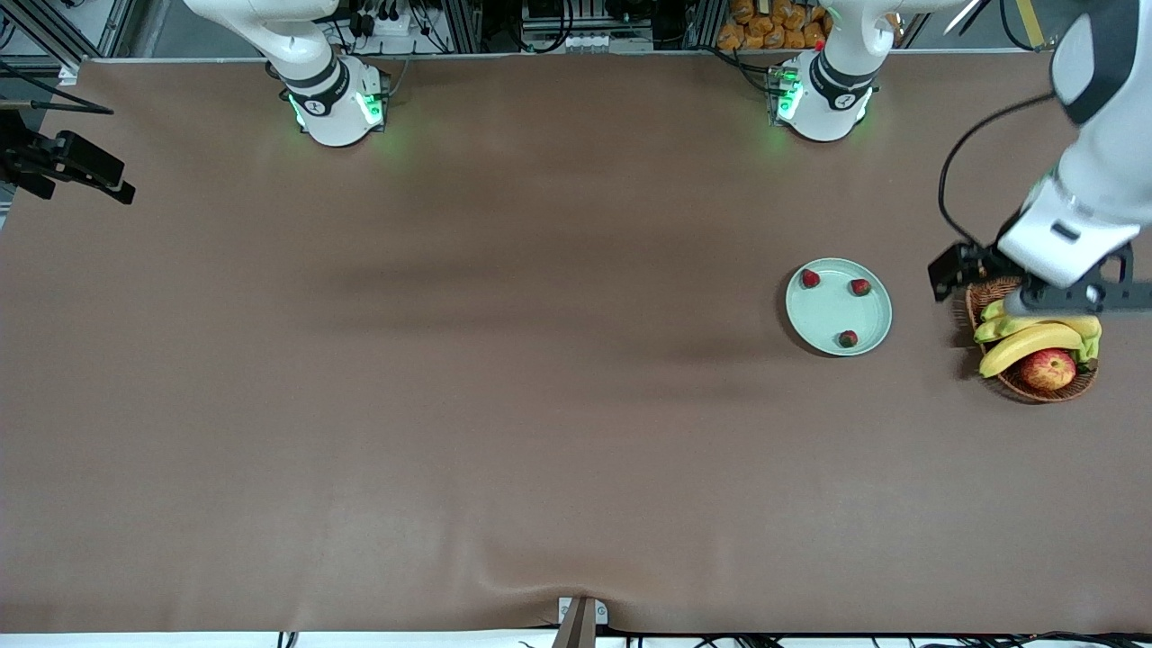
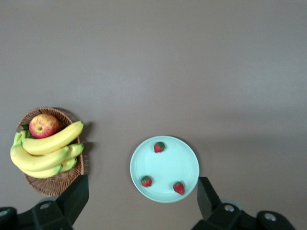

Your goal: Collect all strawberries into plate

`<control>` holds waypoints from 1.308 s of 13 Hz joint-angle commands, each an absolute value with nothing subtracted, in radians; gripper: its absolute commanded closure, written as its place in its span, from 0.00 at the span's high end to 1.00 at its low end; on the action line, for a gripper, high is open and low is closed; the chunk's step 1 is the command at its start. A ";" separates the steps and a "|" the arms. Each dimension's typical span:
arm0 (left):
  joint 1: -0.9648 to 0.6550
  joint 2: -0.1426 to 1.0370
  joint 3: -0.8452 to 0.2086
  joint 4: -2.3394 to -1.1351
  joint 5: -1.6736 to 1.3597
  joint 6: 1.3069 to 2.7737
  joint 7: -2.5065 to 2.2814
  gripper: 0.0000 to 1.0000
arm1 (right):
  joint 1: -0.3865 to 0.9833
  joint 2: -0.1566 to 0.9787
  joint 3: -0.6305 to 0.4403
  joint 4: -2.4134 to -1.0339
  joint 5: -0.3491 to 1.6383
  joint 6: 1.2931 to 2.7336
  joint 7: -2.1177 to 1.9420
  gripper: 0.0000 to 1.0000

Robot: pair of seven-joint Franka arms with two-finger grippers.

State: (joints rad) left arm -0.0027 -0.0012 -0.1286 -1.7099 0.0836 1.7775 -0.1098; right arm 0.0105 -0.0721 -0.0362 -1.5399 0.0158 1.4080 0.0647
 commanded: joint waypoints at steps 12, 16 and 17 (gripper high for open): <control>-0.037 -0.029 -0.015 -1.747 0.044 1.816 -0.029 1.00 | -0.003 -0.072 -0.046 -1.528 0.002 1.393 0.054 1.00; -0.032 -0.040 -0.014 -1.726 0.044 1.813 -0.032 1.00 | 0.000 -0.072 -0.044 -1.528 0.003 1.393 0.054 1.00; -0.029 -0.044 0.001 -1.721 0.046 1.804 -0.023 1.00 | 0.000 -0.072 -0.044 -1.528 0.003 1.393 0.055 1.00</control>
